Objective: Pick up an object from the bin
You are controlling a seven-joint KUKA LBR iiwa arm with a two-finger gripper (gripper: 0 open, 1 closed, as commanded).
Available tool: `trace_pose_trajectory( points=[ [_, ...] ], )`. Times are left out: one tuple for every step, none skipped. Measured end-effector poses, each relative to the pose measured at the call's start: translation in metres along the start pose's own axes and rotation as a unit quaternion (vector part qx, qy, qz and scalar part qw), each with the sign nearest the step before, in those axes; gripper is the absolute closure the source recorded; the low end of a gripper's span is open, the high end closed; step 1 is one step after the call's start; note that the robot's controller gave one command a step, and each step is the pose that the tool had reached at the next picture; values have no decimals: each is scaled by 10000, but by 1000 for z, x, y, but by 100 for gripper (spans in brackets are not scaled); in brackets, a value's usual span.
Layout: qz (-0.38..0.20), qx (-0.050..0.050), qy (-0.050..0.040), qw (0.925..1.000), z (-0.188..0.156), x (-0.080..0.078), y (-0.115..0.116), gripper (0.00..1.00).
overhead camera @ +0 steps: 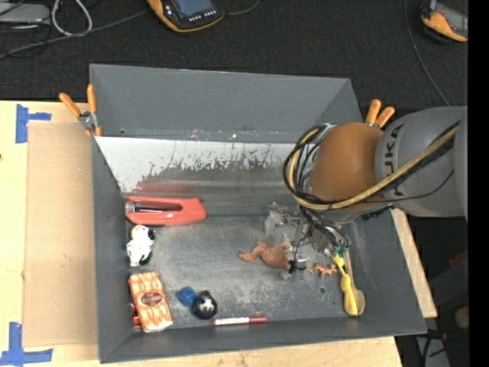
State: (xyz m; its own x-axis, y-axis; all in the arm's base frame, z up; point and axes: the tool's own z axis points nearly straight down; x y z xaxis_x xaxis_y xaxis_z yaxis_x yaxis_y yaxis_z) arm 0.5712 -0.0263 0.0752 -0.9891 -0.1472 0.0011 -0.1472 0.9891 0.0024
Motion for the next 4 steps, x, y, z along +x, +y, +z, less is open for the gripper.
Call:
trace_pose_trajectory(
  points=[
    [629,7,-23,9980,-4,-35,-35,100],
    [630,7,-24,9980,-4,-35,-35,100],
    [628,0,6,9980,-61,-33,-33,100],
    [250,3,-14,9997,-148,-44,-19,100]
  ],
)
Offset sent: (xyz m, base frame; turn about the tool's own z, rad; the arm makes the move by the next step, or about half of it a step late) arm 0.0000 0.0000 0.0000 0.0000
